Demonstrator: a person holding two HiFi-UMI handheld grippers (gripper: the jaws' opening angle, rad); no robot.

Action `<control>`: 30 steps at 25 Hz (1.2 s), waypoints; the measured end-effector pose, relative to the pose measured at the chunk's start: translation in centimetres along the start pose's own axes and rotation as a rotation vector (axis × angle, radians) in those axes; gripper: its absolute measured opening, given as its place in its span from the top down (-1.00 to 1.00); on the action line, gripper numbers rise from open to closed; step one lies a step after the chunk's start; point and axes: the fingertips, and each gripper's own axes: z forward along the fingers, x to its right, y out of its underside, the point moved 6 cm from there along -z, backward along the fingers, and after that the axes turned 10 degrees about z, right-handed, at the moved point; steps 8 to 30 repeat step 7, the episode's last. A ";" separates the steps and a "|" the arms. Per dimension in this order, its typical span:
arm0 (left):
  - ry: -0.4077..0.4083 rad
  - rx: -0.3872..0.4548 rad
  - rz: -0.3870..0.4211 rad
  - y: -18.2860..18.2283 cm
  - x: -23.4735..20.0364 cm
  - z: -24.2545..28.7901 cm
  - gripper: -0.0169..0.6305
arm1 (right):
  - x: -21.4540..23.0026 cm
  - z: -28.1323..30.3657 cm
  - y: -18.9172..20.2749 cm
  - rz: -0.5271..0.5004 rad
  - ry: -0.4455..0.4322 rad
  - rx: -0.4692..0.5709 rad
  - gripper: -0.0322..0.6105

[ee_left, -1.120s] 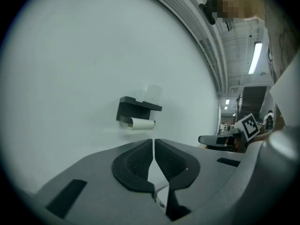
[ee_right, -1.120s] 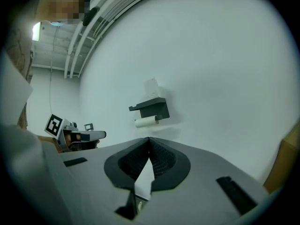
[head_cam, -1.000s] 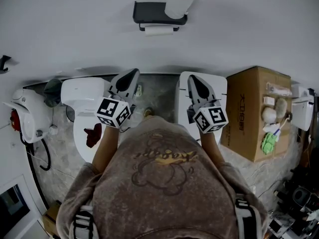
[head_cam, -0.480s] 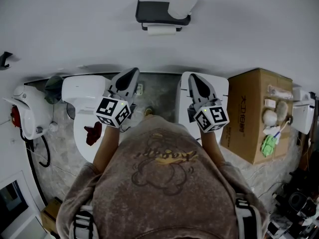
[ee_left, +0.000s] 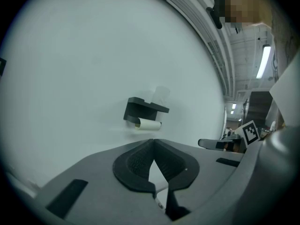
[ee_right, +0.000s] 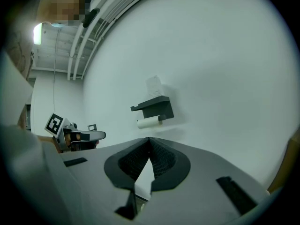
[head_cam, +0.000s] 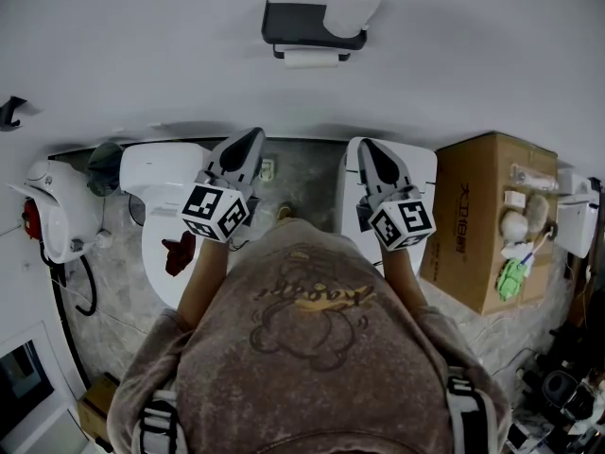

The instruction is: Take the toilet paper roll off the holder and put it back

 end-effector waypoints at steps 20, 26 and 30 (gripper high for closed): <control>-0.014 0.009 -0.019 0.1 -0.5 -0.1 0.89 | -0.1 0.3 0.1 -0.001 -0.002 -0.002 0.91; -0.014 0.009 -0.019 0.1 -0.5 -0.1 0.89 | -0.1 0.3 0.1 -0.001 -0.002 -0.002 0.91; -0.014 0.009 -0.019 0.1 -0.5 -0.1 0.89 | -0.1 0.3 0.1 -0.001 -0.002 -0.002 0.91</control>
